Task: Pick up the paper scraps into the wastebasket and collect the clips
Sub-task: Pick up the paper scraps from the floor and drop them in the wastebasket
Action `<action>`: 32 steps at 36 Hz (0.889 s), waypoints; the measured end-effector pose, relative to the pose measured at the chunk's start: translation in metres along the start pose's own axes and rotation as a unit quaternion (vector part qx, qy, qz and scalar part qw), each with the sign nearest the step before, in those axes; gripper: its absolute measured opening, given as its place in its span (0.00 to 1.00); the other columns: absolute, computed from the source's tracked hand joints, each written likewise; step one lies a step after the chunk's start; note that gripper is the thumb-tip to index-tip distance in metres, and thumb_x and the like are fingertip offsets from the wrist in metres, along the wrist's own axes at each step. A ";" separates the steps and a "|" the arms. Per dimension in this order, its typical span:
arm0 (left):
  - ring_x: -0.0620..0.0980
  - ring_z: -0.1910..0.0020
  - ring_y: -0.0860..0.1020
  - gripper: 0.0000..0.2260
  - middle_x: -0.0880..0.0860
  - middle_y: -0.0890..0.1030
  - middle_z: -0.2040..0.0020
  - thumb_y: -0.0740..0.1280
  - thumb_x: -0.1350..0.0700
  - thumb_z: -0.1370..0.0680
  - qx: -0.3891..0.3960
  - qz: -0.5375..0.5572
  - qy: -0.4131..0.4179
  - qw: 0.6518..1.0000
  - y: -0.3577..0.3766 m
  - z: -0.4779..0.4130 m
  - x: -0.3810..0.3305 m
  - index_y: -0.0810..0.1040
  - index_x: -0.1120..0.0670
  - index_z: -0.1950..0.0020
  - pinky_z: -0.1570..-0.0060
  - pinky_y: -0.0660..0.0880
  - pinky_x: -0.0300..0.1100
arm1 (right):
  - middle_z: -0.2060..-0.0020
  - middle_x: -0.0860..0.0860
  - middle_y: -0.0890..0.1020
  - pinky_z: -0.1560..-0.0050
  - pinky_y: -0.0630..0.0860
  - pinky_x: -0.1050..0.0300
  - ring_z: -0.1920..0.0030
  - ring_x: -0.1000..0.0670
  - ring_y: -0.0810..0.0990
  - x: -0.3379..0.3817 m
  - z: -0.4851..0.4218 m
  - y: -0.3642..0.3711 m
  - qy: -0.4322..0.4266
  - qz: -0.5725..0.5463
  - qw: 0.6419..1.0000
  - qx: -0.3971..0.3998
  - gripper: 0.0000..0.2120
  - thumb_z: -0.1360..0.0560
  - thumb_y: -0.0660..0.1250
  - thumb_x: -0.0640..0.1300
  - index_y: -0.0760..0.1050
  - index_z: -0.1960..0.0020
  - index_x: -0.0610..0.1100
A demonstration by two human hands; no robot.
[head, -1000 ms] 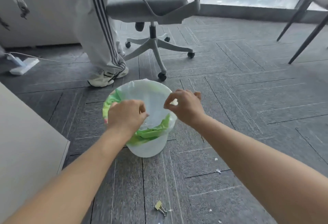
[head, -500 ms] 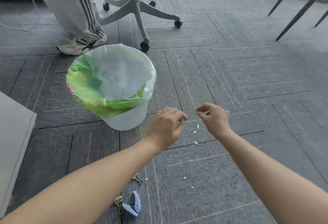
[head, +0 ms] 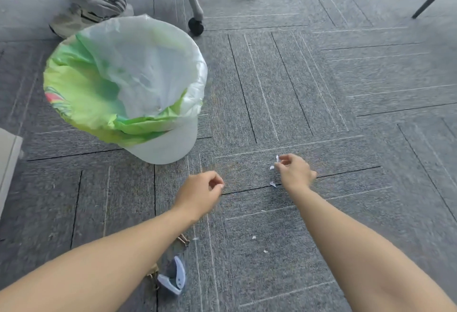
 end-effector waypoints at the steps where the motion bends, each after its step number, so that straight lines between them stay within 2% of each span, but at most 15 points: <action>1: 0.38 0.63 0.77 0.04 0.40 0.80 0.62 0.66 0.51 0.21 0.002 -0.004 -0.005 1.000 0.002 0.001 0.004 0.80 0.45 0.54 0.53 0.78 0.39 | 0.52 0.57 0.83 0.46 0.62 0.51 0.51 0.52 0.78 0.000 -0.003 0.003 0.012 -0.002 1.000 -0.004 0.10 0.26 0.70 0.56 0.78 0.47 0.55; 3: 0.36 0.64 0.77 0.04 0.40 0.79 0.64 0.66 0.50 0.21 0.001 -0.015 -0.008 1.000 0.004 0.003 0.008 0.80 0.45 0.54 0.52 0.75 0.35 | 0.53 0.55 0.83 0.46 0.63 0.51 0.50 0.51 0.77 0.000 -0.008 0.005 0.037 0.003 0.999 -0.022 0.09 0.27 0.70 0.57 0.78 0.50 0.55; 5: 0.36 0.65 0.77 0.04 0.40 0.79 0.63 0.66 0.50 0.21 0.007 -0.027 -0.011 1.000 0.006 0.002 0.009 0.79 0.44 0.54 0.62 0.73 0.31 | 0.54 0.55 0.83 0.47 0.61 0.51 0.49 0.49 0.76 0.003 -0.011 0.005 0.049 0.025 0.998 -0.037 0.08 0.28 0.71 0.57 0.77 0.52 0.55; 7: 0.39 0.64 0.78 0.04 0.41 0.80 0.62 0.65 0.51 0.20 0.020 -0.024 -0.018 0.999 0.009 -0.001 0.007 0.79 0.44 0.53 0.66 0.74 0.32 | 0.53 0.54 0.82 0.47 0.60 0.50 0.47 0.48 0.75 0.006 -0.012 0.004 0.055 0.054 0.996 -0.046 0.07 0.27 0.71 0.56 0.77 0.54 0.55; 10: 0.41 0.62 0.78 0.04 0.41 0.79 0.61 0.65 0.51 0.20 0.028 -0.020 -0.013 0.999 0.015 -0.011 -0.003 0.78 0.44 0.54 0.60 0.79 0.40 | 0.52 0.53 0.82 0.45 0.62 0.48 0.45 0.48 0.74 0.010 -0.017 0.001 0.042 0.095 0.993 -0.048 0.05 0.25 0.69 0.55 0.78 0.55 0.55; 14: 0.43 0.55 0.76 0.04 0.41 0.79 0.58 0.66 0.50 0.21 0.028 -0.027 0.017 0.999 0.034 -0.035 -0.020 0.78 0.42 0.54 0.51 0.78 0.46 | 0.49 0.51 0.79 0.43 0.63 0.47 0.45 0.48 0.73 0.010 -0.020 -0.003 -0.006 0.157 0.988 -0.012 0.07 0.23 0.66 0.56 0.79 0.51 0.54; 16: 0.45 0.50 0.75 0.03 0.41 0.79 0.54 0.66 0.49 0.21 0.020 -0.024 0.039 0.999 0.047 -0.048 -0.033 0.78 0.41 0.52 0.46 0.75 0.47 | 0.48 0.51 0.77 0.41 0.62 0.47 0.44 0.48 0.72 0.002 -0.016 -0.009 0.006 0.123 0.992 -0.001 0.05 0.23 0.66 0.54 0.78 0.52 0.55; 19: 0.46 0.42 0.72 0.09 0.42 0.78 0.45 0.65 0.48 0.21 0.012 -0.025 0.065 0.998 0.064 -0.064 -0.055 0.78 0.41 0.42 0.37 0.68 0.46 | 0.49 0.53 0.77 0.39 0.59 0.46 0.46 0.50 0.70 -0.018 0.002 -0.020 0.045 0.015 0.999 -0.006 0.04 0.23 0.67 0.51 0.76 0.57 0.56; 21: 0.46 0.38 0.68 0.14 0.42 0.75 0.39 0.65 0.48 0.21 0.016 -0.037 0.076 0.996 0.077 -0.072 -0.067 0.75 0.40 0.35 0.35 0.64 0.47 | 0.51 0.54 0.76 0.41 0.58 0.49 0.48 0.51 0.70 -0.028 0.019 -0.026 0.039 0.003 0.999 -0.008 0.05 0.24 0.68 0.51 0.75 0.58 0.56; 23: 0.47 0.37 0.67 0.17 0.41 0.74 0.37 0.65 0.46 0.22 0.011 -0.048 0.073 0.996 0.088 -0.078 -0.075 0.73 0.39 0.32 0.36 0.63 0.47 | 0.53 0.56 0.75 0.44 0.57 0.51 0.50 0.52 0.69 -0.036 0.035 -0.030 0.033 0.004 0.999 -0.005 0.05 0.24 0.68 0.51 0.75 0.58 0.56; 27: 0.49 0.42 0.69 0.11 0.43 0.75 0.43 0.68 0.46 0.23 -0.039 -0.066 0.068 0.995 0.092 -0.087 -0.085 0.80 0.41 0.41 0.40 0.66 0.47 | 0.53 0.57 0.77 0.44 0.57 0.50 0.48 0.51 0.74 -0.051 0.054 -0.029 0.043 -0.022 0.999 -0.001 0.05 0.25 0.69 0.54 0.76 0.59 0.56; 32: 0.49 0.44 0.69 0.05 0.44 0.76 0.47 0.70 0.46 0.25 -0.069 -0.061 0.058 0.994 0.088 -0.093 -0.089 0.81 0.42 0.50 0.43 0.67 0.46 | 0.52 0.57 0.76 0.46 0.54 0.51 0.46 0.51 0.74 -0.052 0.061 -0.028 0.033 -0.030 0.999 0.010 0.05 0.25 0.69 0.53 0.76 0.59 0.57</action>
Point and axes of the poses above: each hand's wrist, its own z-axis away from the middle knuckle, its own y-axis out of the palm, x = y × z, the point moved 5 cm from there along -z, towards the middle knuckle
